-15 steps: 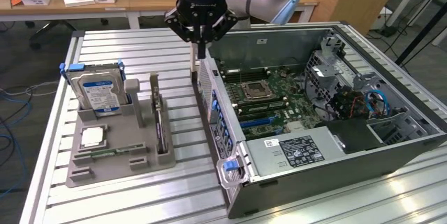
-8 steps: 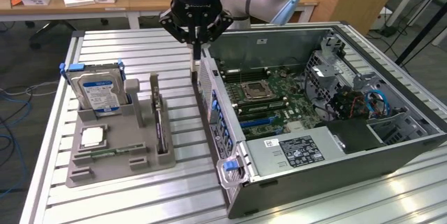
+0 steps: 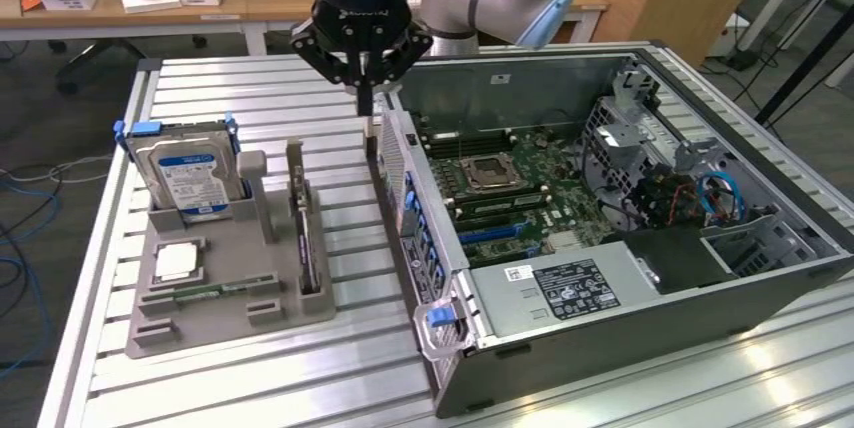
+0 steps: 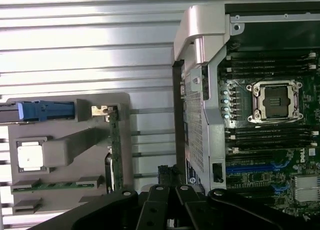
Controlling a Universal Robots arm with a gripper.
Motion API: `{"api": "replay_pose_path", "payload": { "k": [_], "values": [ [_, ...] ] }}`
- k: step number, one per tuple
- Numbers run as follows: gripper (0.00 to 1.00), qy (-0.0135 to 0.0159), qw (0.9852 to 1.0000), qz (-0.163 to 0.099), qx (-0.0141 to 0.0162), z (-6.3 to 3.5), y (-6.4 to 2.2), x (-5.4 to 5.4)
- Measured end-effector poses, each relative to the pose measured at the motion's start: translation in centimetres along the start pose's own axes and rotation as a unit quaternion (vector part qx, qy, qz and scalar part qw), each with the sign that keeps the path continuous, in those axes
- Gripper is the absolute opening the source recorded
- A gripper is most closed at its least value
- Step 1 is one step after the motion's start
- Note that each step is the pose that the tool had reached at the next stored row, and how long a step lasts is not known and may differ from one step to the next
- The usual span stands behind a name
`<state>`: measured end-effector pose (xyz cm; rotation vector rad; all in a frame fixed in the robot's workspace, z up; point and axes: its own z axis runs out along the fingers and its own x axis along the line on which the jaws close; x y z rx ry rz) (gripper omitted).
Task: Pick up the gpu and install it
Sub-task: 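Reach for the gpu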
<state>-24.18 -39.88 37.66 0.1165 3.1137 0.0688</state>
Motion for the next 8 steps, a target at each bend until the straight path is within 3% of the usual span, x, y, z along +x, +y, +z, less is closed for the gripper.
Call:
{"api": "replay_pose_path", "payload": {
  "k": [8],
  "values": [
    [0.11,0.0,1.0,0.0,0.0,0.1,-0.1,1.3]
  ]
}}
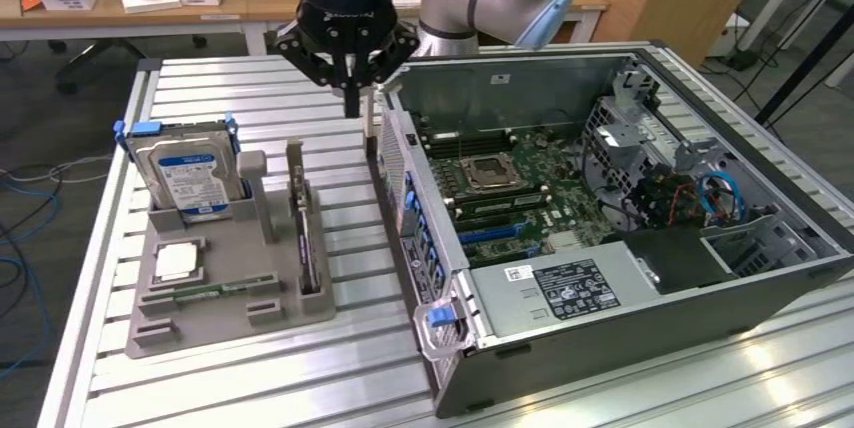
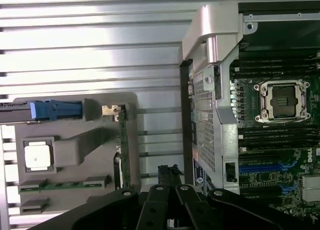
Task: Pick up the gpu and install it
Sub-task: 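Reach for the gpu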
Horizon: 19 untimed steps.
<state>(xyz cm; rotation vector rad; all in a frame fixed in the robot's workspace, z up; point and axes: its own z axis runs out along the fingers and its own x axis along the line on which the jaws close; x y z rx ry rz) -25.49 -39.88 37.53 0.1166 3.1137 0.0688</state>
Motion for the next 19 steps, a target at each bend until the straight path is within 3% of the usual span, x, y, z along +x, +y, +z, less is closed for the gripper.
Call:
{"api": "replay_pose_path", "payload": {
  "k": [19],
  "values": [
    [0.11,0.0,1.0,0.0,0.0,0.24,-0.24,3.0]
  ]
}}
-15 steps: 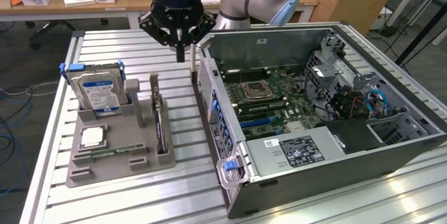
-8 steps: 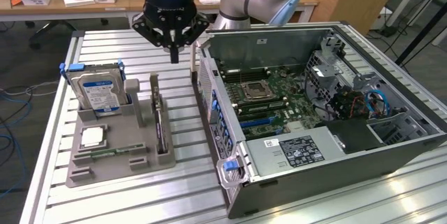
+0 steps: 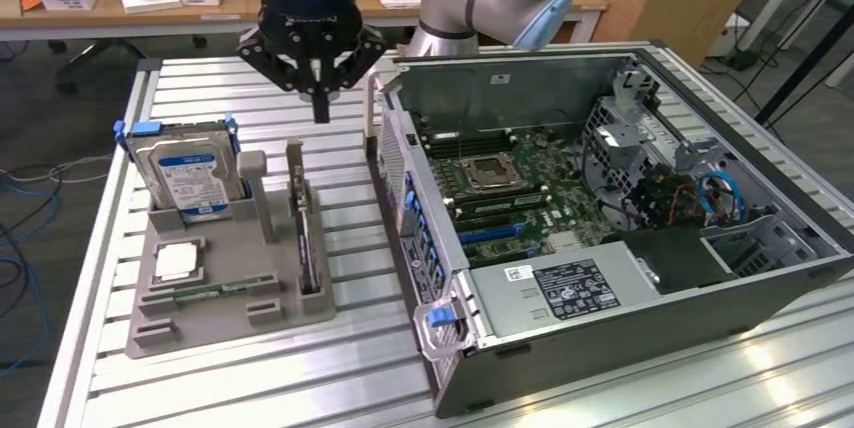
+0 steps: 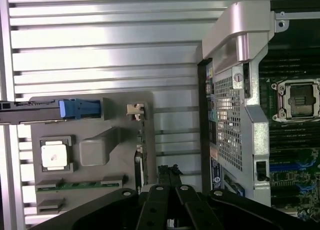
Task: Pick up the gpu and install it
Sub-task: 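Reach for the gpu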
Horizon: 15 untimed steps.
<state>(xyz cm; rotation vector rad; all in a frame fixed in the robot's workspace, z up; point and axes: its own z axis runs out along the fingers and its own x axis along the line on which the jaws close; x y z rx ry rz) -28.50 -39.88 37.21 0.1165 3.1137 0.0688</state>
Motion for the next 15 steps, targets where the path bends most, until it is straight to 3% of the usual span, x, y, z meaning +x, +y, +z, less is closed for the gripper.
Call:
{"api": "replay_pose_path", "payload": {
  "k": [15],
  "values": [
    [0.11,0.0,1.0,0.0,0.0,0.18,-0.18,2.3]
  ]
}}
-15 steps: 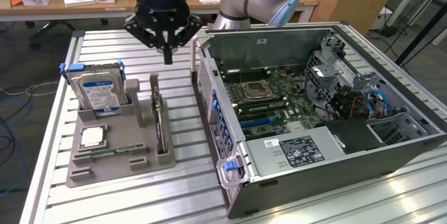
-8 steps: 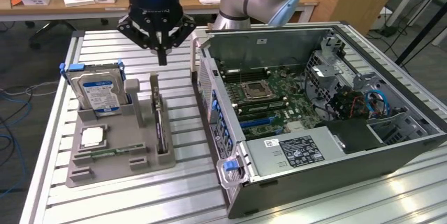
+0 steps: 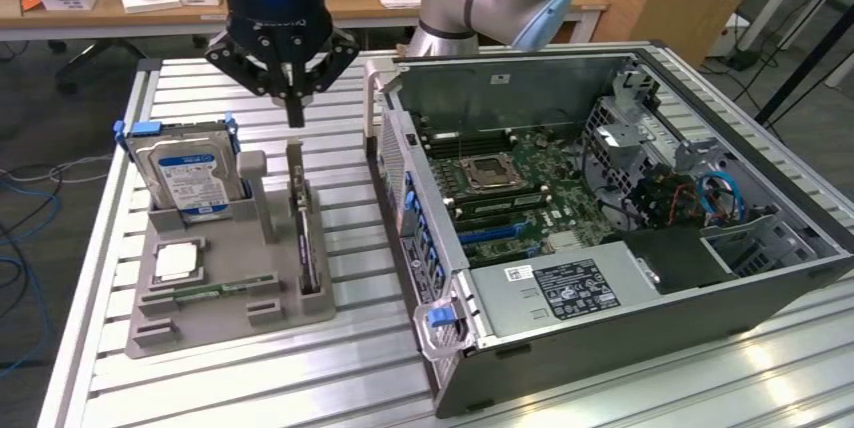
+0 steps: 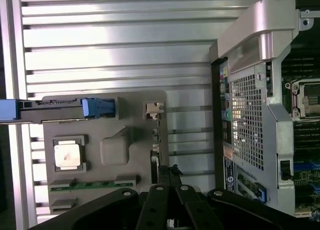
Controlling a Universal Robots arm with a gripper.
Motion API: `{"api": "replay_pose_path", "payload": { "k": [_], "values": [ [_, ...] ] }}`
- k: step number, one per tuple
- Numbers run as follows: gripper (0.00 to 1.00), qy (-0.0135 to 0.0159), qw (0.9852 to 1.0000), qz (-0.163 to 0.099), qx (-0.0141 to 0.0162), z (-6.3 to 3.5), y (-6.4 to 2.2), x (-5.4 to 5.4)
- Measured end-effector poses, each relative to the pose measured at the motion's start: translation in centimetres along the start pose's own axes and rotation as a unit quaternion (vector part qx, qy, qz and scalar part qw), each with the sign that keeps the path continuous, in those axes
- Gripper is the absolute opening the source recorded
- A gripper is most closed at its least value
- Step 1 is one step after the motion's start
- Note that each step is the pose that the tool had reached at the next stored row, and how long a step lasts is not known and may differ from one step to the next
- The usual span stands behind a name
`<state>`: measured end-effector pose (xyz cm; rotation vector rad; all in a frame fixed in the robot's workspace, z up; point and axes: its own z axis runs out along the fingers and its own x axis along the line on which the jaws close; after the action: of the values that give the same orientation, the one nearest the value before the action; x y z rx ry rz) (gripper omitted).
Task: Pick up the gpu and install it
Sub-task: 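Reach for the gpu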
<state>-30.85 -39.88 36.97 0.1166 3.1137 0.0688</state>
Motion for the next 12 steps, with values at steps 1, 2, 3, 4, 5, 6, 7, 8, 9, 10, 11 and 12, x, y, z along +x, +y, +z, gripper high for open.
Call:
{"api": "replay_pose_path", "payload": {
  "k": [1,2,3,4,5,6,7,8,9,10,11,12],
  "values": [
    [0.11,0.0,1.0,0.0,0.0,0.01,-0.01,0.1],
    [0.11,0.0,1.0,0.0,0.0,0.03,-0.02,0.3],
    [0.11,0.0,1.0,0.0,0.0,0.04,-0.04,0.5],
    [0.11,0.0,1.0,0.0,0.0,0.05,-0.05,0.6],
    [0.11,0.0,1.0,0.0,0.0,0.06,-0.06,0.8],
    [0.11,0.0,1.0,0.0,0.0,0.07,-0.07,0.9],
    [0.11,0.0,1.0,0.0,0.0,0.08,-0.08,1.0],
    [0.11,0.0,1.0,0.0,0.0,0.09,-0.09,1.2],
    [0.11,0.0,1.0,0.0,0.0,0.1,-0.1,1.3],
    [0.11,0.0,1.0,0.0,0.0,0.11,-0.11,1.4],
    [0.11,0.0,1.0,0.0,0.0,0.12,-0.12,1.5],
    [0.11,0.0,1.0,0.0,0.0,0.12,-0.13,1.6]
  ]
}}
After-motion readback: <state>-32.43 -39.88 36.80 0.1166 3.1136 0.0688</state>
